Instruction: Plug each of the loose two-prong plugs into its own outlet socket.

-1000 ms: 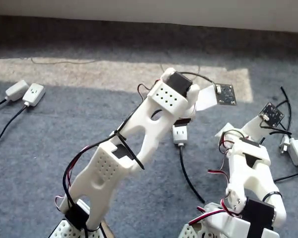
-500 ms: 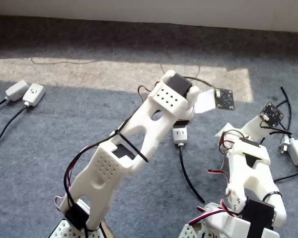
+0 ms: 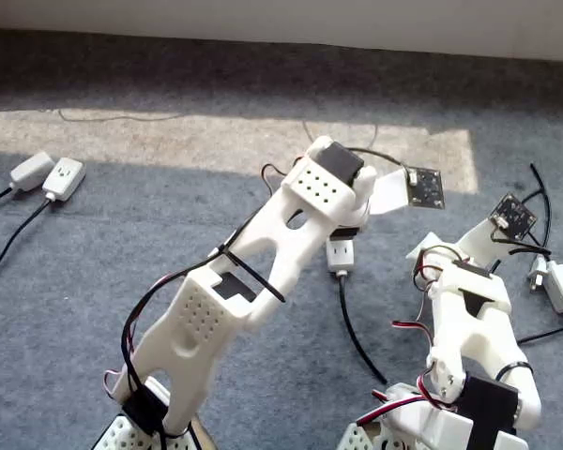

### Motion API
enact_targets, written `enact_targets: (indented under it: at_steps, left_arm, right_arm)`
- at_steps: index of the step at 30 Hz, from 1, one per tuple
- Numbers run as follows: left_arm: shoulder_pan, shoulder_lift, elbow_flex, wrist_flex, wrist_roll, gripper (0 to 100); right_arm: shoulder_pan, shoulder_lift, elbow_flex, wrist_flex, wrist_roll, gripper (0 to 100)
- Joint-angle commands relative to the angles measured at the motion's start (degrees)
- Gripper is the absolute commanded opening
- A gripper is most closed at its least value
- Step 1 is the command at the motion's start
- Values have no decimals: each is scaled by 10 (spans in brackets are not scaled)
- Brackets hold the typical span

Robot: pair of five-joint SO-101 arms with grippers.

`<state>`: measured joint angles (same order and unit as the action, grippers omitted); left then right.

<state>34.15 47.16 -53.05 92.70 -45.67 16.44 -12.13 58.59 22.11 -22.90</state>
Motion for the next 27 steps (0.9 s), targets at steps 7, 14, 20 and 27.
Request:
enact_targets:
  at_steps: [7,14,20,27]
  left_arm:
    - [2,67,-5,-4,-3,6]
    - [10,67,-23,51,-4,6]
    - [13,67,-97,79,-1,6]
    - [18,67,-135,82,26,6]
  right_arm:
    - [0,-1,-27,2,-5,142]
    - [0,-1,-27,2,-5,142]
    - [0,-1,-27,2,-5,142]
    - [0,-1,-27,2,-5,142]
